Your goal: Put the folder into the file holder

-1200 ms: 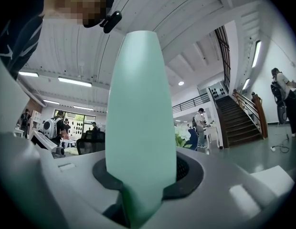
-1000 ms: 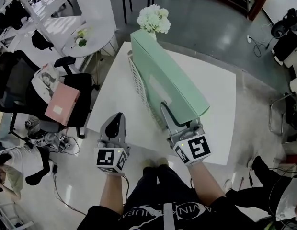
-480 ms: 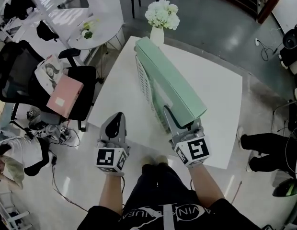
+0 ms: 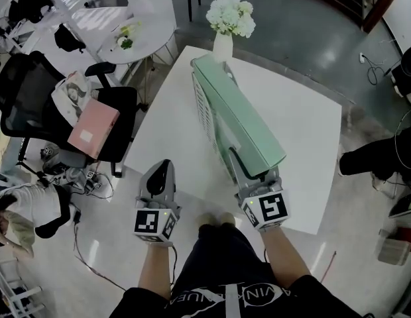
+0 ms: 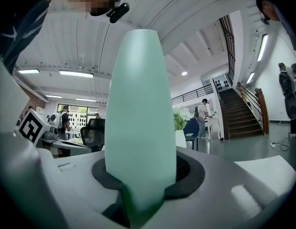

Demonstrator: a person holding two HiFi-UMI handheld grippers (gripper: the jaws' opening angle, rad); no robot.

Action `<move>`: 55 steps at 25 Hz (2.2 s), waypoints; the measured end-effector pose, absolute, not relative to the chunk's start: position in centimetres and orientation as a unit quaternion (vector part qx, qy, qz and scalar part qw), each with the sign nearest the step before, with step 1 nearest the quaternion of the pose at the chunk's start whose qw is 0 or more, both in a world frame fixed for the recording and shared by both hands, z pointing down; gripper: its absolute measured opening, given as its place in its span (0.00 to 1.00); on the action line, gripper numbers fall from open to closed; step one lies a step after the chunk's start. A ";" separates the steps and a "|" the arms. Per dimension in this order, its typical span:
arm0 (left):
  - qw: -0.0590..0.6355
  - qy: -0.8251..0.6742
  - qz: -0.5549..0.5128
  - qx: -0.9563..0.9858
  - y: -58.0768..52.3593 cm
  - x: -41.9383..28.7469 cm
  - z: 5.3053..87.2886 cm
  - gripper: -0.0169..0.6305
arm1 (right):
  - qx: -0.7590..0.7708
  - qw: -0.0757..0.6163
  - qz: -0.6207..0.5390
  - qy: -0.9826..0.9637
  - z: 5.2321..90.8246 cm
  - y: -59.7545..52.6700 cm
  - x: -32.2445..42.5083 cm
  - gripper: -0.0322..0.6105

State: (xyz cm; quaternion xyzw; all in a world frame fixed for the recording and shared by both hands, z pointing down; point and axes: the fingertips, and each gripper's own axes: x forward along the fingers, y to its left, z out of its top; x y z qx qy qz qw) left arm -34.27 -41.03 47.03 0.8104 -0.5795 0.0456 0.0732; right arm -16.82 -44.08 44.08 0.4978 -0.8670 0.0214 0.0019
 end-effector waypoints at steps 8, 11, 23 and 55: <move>0.076 -0.579 0.045 0.810 -40.8 -33.9 47.3 0.03 | 0.495 0.025 0.026 -0.868 45.2 -44.0 -17.0 0.36; 0.073 -0.578 0.044 0.811 -40.9 -33.5 47.0 0.03 | 0.494 0.029 0.028 -0.868 45.5 -43.9 -16.8 0.37; 0.069 -0.578 0.042 0.812 -40.6 -32.9 46.5 0.03 | 0.476 0.047 0.033 -0.878 46.3 -43.4 -17.1 0.42; 0.046 -0.555 0.014 0.830 -38.5 -28.5 42.1 0.03 | 0.453 -0.013 0.018 -0.891 39.2 -37.6 -13.1 0.53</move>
